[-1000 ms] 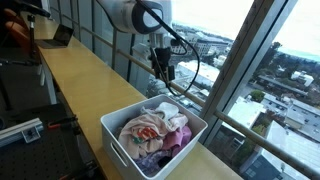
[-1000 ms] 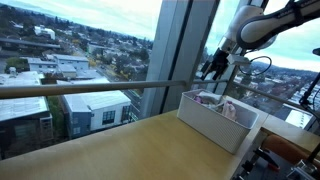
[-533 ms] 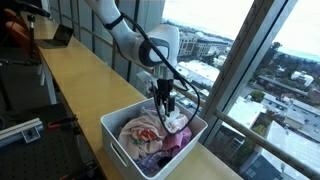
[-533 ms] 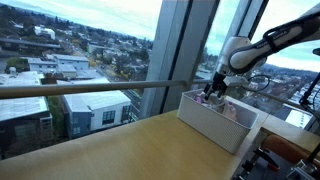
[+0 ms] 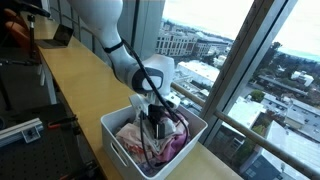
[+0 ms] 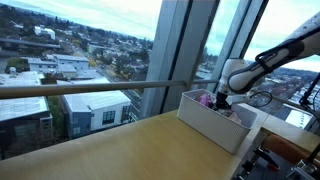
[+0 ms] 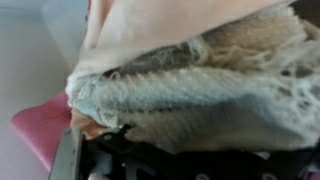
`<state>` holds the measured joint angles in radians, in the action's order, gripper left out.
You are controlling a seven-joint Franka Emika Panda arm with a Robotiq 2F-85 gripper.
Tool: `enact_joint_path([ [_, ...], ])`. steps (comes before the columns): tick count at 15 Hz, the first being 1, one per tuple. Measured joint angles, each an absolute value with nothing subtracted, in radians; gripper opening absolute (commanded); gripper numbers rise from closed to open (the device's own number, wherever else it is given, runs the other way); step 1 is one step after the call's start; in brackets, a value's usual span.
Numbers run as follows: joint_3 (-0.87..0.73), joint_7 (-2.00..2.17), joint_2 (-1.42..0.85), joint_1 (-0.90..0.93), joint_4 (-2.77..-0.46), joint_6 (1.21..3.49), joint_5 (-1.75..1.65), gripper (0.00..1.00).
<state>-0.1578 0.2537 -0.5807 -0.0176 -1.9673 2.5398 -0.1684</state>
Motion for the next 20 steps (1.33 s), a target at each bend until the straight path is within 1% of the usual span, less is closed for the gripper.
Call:
enact_joint_path([
  [1, -0.156, 0.254, -0.603, -0.017, -1.971, 2.558, -0.167, 1.0],
  [2, -0.155, 0.254, -0.623, -0.017, -1.974, 2.577, -0.167, 0.75],
  [3, -0.155, 0.254, -0.637, -0.016, -1.974, 2.593, -0.166, 0.74],
  [5, -0.156, 0.254, -0.642, -0.014, -1.976, 2.61, -0.166, 0.61],
  [9, -0.158, 0.268, -0.612, 0.009, -1.989, 2.612, -0.167, 0.33],
  [12, -0.152, 0.289, -0.542, 0.048, -2.011, 2.61, -0.165, 0.08],
  [13, -0.146, 0.294, -0.508, 0.061, -2.018, 2.607, -0.16, 0.03],
  [15, -0.127, 0.296, -0.428, 0.079, -2.025, 2.592, -0.143, 0.05],
  [17, -0.11, 0.297, -0.344, 0.094, -2.024, 2.571, -0.137, 0.0],
  [18, -0.102, 0.297, -0.304, 0.101, -2.024, 2.565, -0.137, 0.0],
  [20, -0.082, 0.297, -0.222, 0.115, -2.02, 2.552, -0.138, 0.03],
])
